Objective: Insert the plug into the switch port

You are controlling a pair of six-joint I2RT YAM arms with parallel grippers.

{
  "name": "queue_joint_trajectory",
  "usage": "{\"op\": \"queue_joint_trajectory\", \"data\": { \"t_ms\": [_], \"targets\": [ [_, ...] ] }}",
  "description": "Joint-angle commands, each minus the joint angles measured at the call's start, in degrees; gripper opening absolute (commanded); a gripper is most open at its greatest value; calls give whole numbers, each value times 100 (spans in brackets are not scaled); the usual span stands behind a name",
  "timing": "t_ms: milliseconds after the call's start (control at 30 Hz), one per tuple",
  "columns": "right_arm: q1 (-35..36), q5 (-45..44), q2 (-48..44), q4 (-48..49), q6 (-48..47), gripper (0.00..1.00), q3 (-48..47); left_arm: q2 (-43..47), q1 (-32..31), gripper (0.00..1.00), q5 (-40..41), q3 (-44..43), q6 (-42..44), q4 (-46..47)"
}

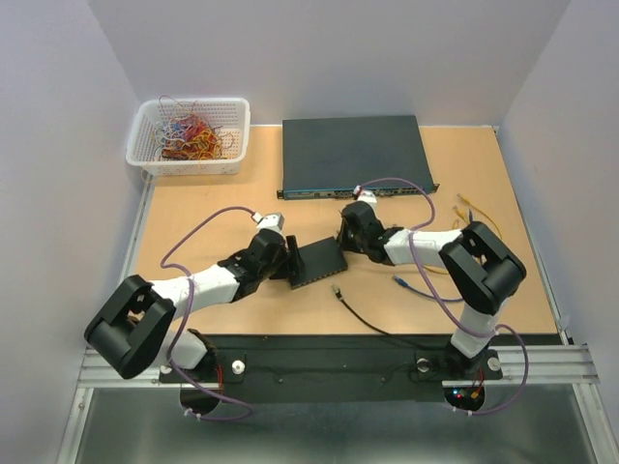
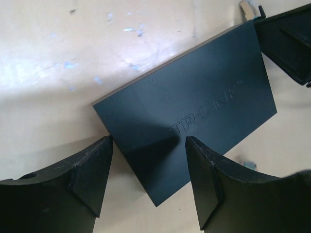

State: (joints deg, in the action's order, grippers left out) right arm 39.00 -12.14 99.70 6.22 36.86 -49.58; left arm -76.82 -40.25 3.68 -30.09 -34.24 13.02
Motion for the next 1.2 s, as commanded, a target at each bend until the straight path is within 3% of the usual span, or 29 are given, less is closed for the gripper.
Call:
{"op": "queue_joint_trajectory", "data": {
  "t_ms": [0, 267, 467, 633, 767, 867, 1167],
  "targets": [
    [335, 880, 593, 283, -20, 0, -488, 500, 131, 71, 220, 196, -363, 114],
    [556, 943, 1517, 310, -531, 1, -2029, 1756, 360, 71, 642, 284, -848, -818],
    [547, -996, 1044, -49, -1312, 0, -2100, 2916, 369, 71, 1037, 73, -892, -1723],
    [529, -1633, 420, -270, -1515, 0, -1696, 2962, 413, 72, 1284, 134, -830, -1768],
    [529, -1327, -292, -367, -1296, 0, -924, 2479, 518, 72, 1424, 126, -567, -1242],
    [625, -519, -767, -192, -1076, 0, -255, 2172, 711, 72, 1171, 161, -356, -653],
    [1803, 1, -1340, 1801, -945, 0, 1503, 1284, 1282, 71, 757, 477, 119, 1237]
  ]
}}
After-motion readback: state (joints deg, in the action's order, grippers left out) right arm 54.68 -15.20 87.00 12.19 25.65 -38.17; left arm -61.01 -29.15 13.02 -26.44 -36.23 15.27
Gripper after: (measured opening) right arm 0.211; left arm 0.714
